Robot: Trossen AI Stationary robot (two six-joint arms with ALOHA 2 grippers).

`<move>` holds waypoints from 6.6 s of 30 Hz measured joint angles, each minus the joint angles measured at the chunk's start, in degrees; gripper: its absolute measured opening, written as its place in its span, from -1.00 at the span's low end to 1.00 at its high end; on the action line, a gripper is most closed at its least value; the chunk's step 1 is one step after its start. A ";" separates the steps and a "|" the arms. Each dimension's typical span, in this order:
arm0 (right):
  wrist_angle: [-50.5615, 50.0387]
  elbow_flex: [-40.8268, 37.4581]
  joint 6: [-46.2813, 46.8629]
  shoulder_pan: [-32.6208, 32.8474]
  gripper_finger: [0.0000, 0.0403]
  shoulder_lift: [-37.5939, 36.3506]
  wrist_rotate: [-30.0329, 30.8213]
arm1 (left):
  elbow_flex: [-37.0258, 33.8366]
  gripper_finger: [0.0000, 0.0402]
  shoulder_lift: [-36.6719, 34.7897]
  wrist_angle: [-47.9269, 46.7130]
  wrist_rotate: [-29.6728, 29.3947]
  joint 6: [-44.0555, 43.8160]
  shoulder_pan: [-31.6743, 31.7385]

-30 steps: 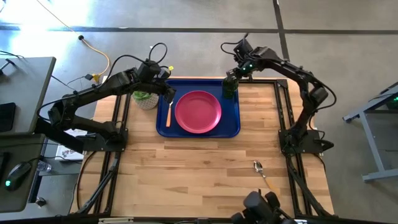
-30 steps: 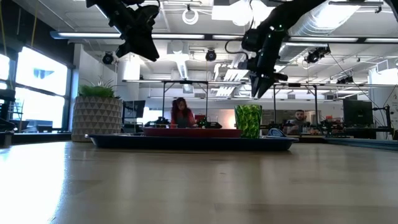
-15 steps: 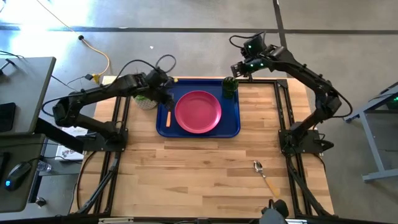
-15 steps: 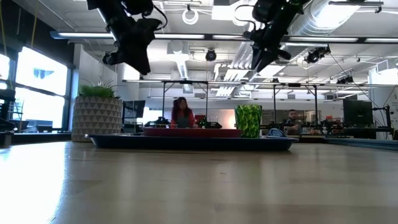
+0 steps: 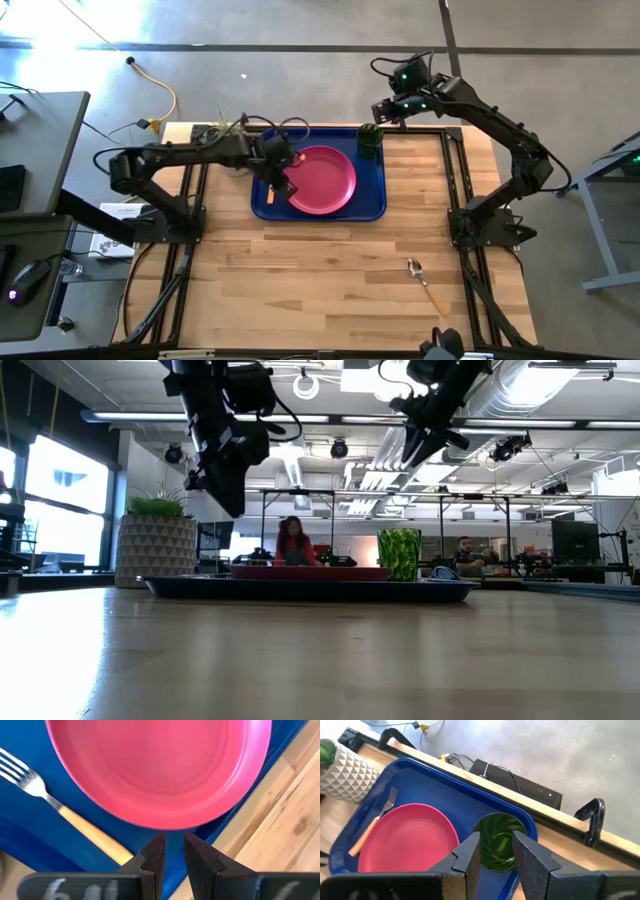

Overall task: Pick and place plate/cup/fork/spoon on tray
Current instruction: Adjust the pink plate on the blue tray, then put the orange spoon on the left of the pink plate on the blue tray

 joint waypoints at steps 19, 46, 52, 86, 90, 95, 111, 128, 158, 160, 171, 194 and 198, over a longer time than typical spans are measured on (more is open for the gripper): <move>-0.02 0.00 5.44 4.48 -0.47 0.04 0.02 | -0.11 -0.71 4.18 -1.26 -2.67 -2.76 -7.60; -0.04 0.00 5.46 5.83 -0.47 0.07 0.70 | -0.11 -0.71 15.68 2.74 -4.28 -2.51 -8.28; -0.04 0.00 5.46 5.83 -0.47 0.07 0.70 | -0.11 -0.71 15.68 4.40 -4.60 -3.24 -6.56; -0.03 0.00 9.46 6.57 -0.47 0.06 -5.89 | 0.00 -0.71 11.92 0.03 -1.54 -3.03 -3.68; -0.46 0.00 10.62 9.05 -0.47 -0.43 -8.91 | 0.00 -0.71 9.22 -3.26 -1.50 -1.70 -3.68; -1.96 0.00 13.11 14.08 -0.47 -1.08 -10.24 | -0.02 -0.71 4.21 -6.11 -1.90 -0.90 -3.68; -12.51 0.00 30.61 37.34 -0.47 -1.36 -6.87 | -0.07 -0.71 -12.85 -5.16 -2.00 -1.84 -4.72; -22.87 0.00 60.65 65.53 -0.47 -1.36 0.91 | -0.07 -0.71 -16.15 -5.25 -2.21 2.49 -4.79; -34.25 -0.02 87.56 90.75 -0.20 4.03 4.11 | -0.07 -0.71 -16.15 -5.23 -2.16 -0.84 -4.94; -34.29 -0.02 87.55 91.19 -0.20 5.58 4.05 | -0.07 -0.71 -16.15 -5.23 -2.16 -0.81 -4.94; -33.90 -0.09 87.48 92.95 -0.21 12.16 1.53 | -0.07 -0.71 -16.15 -5.22 -2.16 -2.11 -4.94; -23.16 -24.02 87.44 91.64 -0.21 -6.88 3.73 | -0.07 -0.71 -16.12 -5.18 -2.14 -2.81 -4.94; -14.11 -31.75 87.41 91.66 -0.21 -10.28 2.29 | -0.09 -0.71 -16.12 -5.19 -2.15 -2.82 -4.94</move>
